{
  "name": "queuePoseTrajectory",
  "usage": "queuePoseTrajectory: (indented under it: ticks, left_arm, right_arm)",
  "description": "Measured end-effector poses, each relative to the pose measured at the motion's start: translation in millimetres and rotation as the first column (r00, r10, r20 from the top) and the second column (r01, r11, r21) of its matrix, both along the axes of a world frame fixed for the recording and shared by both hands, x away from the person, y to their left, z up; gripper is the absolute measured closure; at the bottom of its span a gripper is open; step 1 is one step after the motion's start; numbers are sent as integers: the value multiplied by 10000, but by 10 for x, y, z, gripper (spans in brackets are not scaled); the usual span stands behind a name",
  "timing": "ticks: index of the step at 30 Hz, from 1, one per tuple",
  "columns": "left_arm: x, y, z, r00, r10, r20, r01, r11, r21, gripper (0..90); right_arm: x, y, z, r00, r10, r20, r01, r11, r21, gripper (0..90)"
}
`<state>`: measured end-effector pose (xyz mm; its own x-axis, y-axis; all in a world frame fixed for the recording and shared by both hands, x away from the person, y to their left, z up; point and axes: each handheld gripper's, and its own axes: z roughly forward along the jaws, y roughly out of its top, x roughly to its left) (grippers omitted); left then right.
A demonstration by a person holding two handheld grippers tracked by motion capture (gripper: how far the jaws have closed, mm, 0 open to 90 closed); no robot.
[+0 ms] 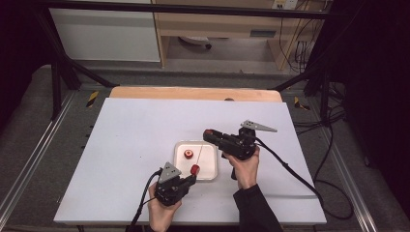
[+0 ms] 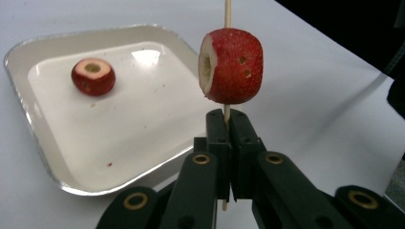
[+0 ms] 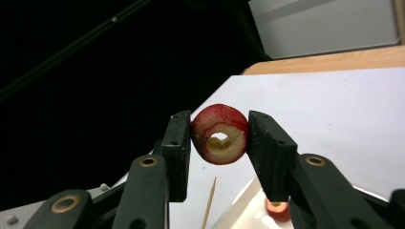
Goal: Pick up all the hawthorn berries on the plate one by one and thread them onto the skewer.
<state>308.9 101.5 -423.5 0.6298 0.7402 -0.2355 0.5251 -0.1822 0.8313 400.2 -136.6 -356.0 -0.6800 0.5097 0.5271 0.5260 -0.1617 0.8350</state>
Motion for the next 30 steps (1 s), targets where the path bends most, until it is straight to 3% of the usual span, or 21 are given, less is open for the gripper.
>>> queuePoseTrajectory:
  ticks: [4,17,30]
  left_arm:
    - [-30,-78,90,9992,-253,308,253,9997,-16,889]
    - [-1,-17,110,9996,-3,288,6,10000,-79,888]
    - [-2,-31,97,9998,-80,205,82,9999,-128,887]
  right_arm:
    - [5,-14,0,9991,179,-384,-158,9984,536,619]
    - [-14,-9,-7,9990,279,-358,-260,9983,512,619]
    - [-13,-9,-13,9990,291,-350,-275,9986,444,619]
